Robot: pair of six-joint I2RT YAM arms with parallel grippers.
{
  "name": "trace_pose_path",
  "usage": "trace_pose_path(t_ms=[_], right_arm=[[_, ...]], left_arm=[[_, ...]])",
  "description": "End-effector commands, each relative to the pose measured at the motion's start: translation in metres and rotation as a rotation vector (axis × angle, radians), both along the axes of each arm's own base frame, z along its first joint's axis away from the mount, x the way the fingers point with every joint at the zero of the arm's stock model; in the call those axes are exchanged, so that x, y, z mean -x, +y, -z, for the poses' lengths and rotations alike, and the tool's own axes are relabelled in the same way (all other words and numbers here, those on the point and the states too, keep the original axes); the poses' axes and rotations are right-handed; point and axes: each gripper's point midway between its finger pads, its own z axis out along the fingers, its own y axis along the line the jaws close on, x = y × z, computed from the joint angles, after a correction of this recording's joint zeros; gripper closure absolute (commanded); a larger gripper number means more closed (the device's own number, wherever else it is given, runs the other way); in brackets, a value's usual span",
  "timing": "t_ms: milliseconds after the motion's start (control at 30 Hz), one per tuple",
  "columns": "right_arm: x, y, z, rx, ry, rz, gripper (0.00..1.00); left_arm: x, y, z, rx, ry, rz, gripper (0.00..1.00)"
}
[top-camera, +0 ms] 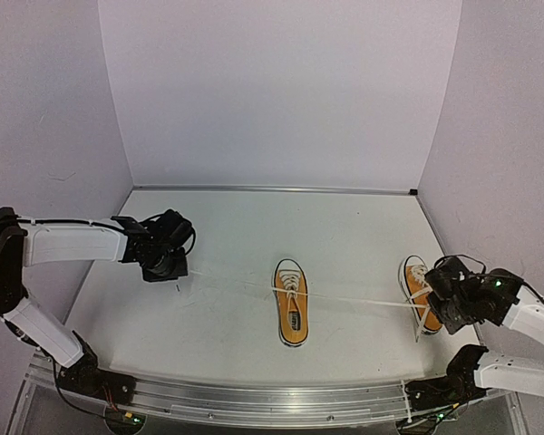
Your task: Tie the shoes
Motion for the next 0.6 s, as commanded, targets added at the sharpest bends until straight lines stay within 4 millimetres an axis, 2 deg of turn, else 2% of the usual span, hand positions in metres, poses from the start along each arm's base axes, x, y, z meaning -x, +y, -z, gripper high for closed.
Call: trace_pose_path(t_ms=[0, 133, 200, 400, 567], right_arm=[[0.020, -0.031, 0.009, 0.093, 0.025, 0.085, 1.00], [0.016, -0.030, 0.006, 0.138, 0.036, 0.053, 1.00], [0.007, -0.023, 0.003, 0.168, 0.051, -0.011, 1.00], [-0.029, 0.023, 0.002, 0.163, 0.052, -0.277, 1.00], [-0.046, 0.055, 0.011, 0.140, 0.080, -0.436, 0.91]], left_arm=[[0.000, 0.028, 0.007, -0.055, 0.000, -0.107, 1.00], [0.004, 0.024, 0.021, -0.056, 0.036, -0.077, 1.00], [0.002, 0.018, 0.022, -0.038, 0.040, -0.050, 1.00], [-0.004, -0.009, 0.028, 0.004, 0.064, 0.101, 1.00], [-0.002, -0.029, 0.030, 0.059, 0.080, 0.217, 0.89]])
